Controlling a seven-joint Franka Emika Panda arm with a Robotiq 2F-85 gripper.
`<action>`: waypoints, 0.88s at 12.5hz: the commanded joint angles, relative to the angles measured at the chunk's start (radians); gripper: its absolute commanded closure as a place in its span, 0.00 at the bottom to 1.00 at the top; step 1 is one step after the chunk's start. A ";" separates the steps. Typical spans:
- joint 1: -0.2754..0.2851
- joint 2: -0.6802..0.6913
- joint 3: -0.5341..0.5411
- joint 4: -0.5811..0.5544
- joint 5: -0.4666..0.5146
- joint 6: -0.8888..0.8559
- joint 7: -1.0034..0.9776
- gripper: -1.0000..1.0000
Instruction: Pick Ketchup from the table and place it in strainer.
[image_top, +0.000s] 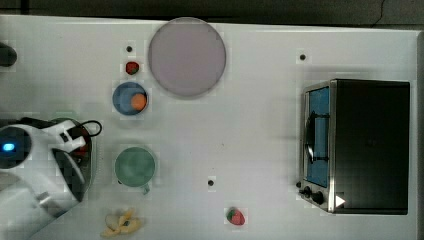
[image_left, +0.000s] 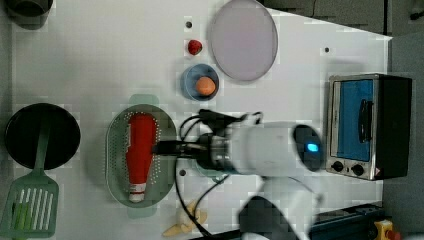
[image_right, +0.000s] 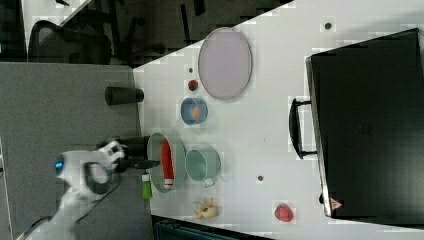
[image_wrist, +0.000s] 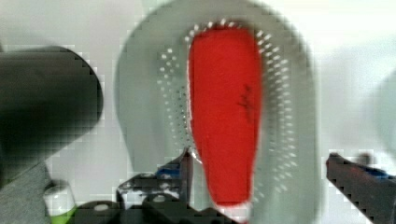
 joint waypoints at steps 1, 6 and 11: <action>-0.053 -0.213 -0.020 0.103 0.006 -0.242 0.095 0.00; -0.112 -0.366 -0.151 0.226 0.006 -0.640 0.091 0.00; -0.156 -0.409 -0.387 0.291 0.001 -0.681 0.087 0.00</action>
